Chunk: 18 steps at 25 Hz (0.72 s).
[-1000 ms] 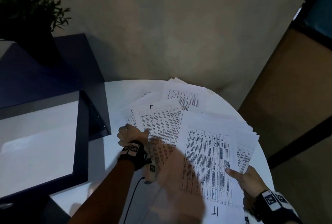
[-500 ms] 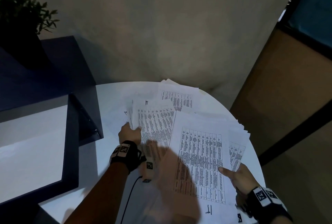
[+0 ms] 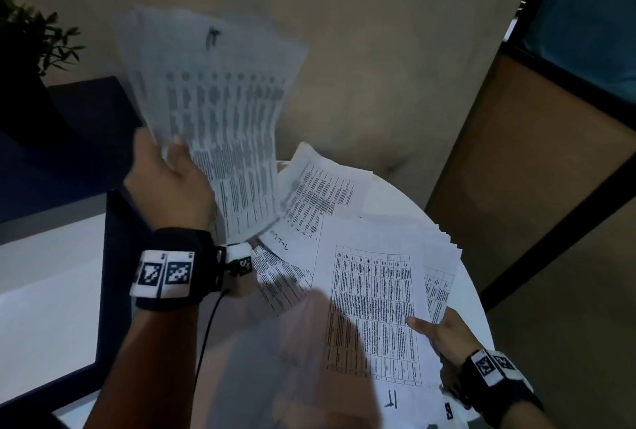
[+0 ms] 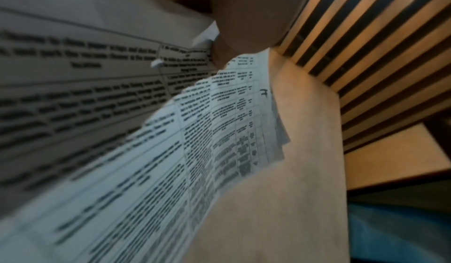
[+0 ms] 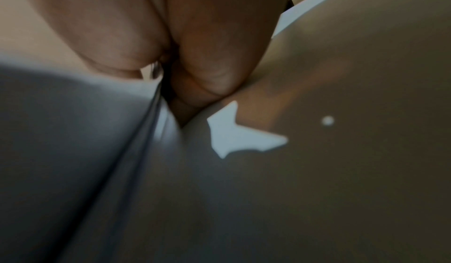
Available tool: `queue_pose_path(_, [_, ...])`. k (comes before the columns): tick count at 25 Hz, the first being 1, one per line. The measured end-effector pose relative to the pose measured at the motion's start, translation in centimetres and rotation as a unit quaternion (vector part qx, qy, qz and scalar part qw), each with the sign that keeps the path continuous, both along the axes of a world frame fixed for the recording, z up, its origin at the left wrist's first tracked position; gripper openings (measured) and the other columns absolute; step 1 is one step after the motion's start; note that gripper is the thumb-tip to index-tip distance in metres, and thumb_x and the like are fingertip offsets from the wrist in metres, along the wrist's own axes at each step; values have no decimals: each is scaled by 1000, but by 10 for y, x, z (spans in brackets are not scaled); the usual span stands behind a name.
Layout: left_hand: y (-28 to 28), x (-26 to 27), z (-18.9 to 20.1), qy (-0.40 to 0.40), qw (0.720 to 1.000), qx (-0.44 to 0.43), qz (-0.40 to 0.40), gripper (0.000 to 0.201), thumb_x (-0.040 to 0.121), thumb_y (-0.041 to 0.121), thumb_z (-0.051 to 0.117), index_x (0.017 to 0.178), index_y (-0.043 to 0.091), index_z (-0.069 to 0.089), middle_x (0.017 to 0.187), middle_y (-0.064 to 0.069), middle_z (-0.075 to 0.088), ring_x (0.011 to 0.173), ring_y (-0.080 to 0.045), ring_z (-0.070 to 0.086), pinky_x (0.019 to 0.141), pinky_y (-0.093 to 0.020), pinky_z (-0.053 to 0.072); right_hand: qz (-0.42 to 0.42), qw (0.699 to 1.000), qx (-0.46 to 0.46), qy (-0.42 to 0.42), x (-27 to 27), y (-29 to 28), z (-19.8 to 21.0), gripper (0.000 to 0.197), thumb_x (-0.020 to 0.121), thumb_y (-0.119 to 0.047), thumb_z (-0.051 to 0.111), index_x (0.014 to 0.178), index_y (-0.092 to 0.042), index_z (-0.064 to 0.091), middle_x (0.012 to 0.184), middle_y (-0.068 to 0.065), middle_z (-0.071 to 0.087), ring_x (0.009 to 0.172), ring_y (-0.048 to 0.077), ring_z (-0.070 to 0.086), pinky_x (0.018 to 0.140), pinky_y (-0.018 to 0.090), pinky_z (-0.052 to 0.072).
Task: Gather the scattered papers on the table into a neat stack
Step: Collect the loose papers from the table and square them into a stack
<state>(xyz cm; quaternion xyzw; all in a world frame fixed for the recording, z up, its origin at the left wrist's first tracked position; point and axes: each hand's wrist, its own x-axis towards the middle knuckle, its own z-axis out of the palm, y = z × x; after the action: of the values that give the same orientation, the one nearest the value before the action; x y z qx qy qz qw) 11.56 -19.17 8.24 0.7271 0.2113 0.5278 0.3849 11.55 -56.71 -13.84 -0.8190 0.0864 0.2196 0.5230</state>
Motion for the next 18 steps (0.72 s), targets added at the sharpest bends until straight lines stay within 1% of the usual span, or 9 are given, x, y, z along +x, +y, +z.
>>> queue_pose_path(4, [-13, 0, 19, -133, 985, -64, -90, 27, 98, 18, 52, 123, 8, 57, 114, 4, 64, 95, 14, 59, 89, -11, 48, -13, 998, 58, -5, 0, 1, -4, 44, 91, -15, 71, 132, -10, 57, 39, -19, 54, 32, -5, 46, 40, 6, 34])
queue_pose_path(7, [-39, 13, -8, -15, 980, -119, -160, 36, 95, 29, 59, 125, 8, 61, 121, -2, 67, 107, -5, 63, 94, -28, 52, -20, 996, 89, 15, -1, 3, 4, 33, 91, -13, 69, 123, -8, 61, 34, -14, 50, 29, -2, 44, 38, 9, 34])
queue_pose_path(9, [-64, 21, -45, 91, 963, -123, -224, 39, 93, 32, 62, 127, 12, 61, 122, 1, 67, 109, -10, 63, 92, -26, 50, -43, 993, 108, 34, 1, 1, 1, 37, 80, -30, 81, 98, -2, 66, 35, -9, 49, 32, 0, 44, 41, 15, 37])
queue_pose_path(11, [-87, 24, -91, 203, 932, -121, -274, 41, 92, 27, 66, 128, 11, 59, 121, 2, 66, 109, -10, 61, 88, -16, 44, -79, 977, 171, 98, 3, 0, -4, 55, 77, -54, 75, 94, -3, 67, 65, -2, 71, 60, 13, 67, 62, 27, 54])
queue_pose_path(12, [-95, 25, -118, 280, 909, -113, -287, 46, 91, 26, 66, 132, 8, 55, 123, 1, 63, 114, -12, 58, 90, -15, 40, -109, 963, 204, 137, 2, 2, -5, 63, 81, -65, 65, 116, -12, 68, 107, 2, 76, 99, 21, 71, 89, 45, 56])
queue_pose_path(13, [-101, 24, -145, 364, 875, -102, -302, 53, 92, 27, 65, 137, 4, 49, 125, -2, 59, 117, -15, 55, 94, -17, 38, -142, 953, 218, 158, 0, 2, -3, 74, 83, -75, 53, 139, -29, 55, 145, -3, 54, 136, 22, 50, 111, 58, 36])
queue_pose_path(14, [-104, 22, -169, 432, 839, -81, -321, 56, 93, 29, 63, 139, 2, 45, 127, -12, 60, 119, -24, 56, 98, -25, 41, -147, 948, 231, 163, 0, -1, -3, 78, 84, -81, 41, 151, -40, 36, 161, -10, 29, 151, 20, 21, 119, 58, 14])
queue_pose_path(16, [-106, 19, -203, 477, 806, -42, -347, 51, 90, 23, 57, 135, 0, 47, 117, -23, 62, 104, -35, 62, 88, -29, 47, -114, 952, 254, 127, -1, -1, 3, 82, 86, -80, 36, 155, -39, 21, 165, -12, 12, 154, 19, 3, 119, 57, 5])
queue_pose_path(18, [-106, 18, -213, 456, 814, -54, -356, 46, 88, 7, 57, 132, 1, 50, 122, -27, 60, 108, -37, 61, 82, -22, 40, -58, 974, 192, 106, 0, 1, 2, 104, 74, -77, 64, 156, -28, 23, 164, -6, 21, 152, 22, 16, 119, 55, 16])
